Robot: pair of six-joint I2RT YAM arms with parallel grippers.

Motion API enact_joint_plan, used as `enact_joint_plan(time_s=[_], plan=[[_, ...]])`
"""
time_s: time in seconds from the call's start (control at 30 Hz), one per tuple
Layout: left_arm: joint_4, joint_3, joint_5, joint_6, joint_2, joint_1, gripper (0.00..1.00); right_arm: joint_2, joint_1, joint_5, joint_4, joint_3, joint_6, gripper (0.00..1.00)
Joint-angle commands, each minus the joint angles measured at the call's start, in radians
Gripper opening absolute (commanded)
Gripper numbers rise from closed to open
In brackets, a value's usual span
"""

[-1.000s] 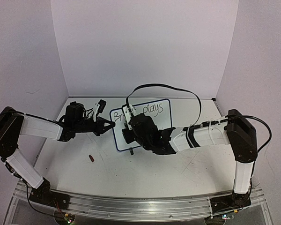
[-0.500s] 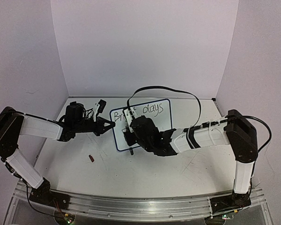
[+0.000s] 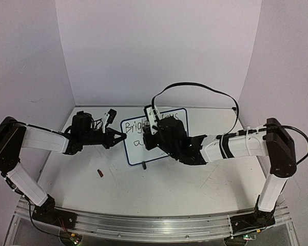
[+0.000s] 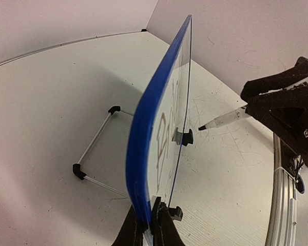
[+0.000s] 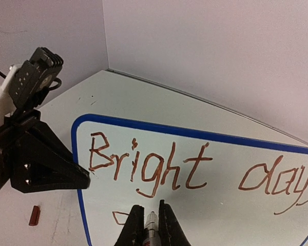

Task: Write a sentence on the whiteboard

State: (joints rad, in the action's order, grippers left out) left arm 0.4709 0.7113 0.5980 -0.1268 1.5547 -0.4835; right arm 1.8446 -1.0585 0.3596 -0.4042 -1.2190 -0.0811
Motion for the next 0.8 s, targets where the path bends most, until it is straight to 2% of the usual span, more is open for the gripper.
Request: enact_joint_plan(time_s=[0.0, 0.77], plan=[[0.016, -0.006, -0.112, 0.059, -0.014, 0.015, 0.0, 0.022, 0.018, -0.024, -0.026, -0.053, -0.009, 0.0], [0.015, 0.0, -0.116, 0.065, -0.005, 0.015, 0.0, 0.1, 0.019, -0.004, 0.02, -0.105, 0.009, 0.0]])
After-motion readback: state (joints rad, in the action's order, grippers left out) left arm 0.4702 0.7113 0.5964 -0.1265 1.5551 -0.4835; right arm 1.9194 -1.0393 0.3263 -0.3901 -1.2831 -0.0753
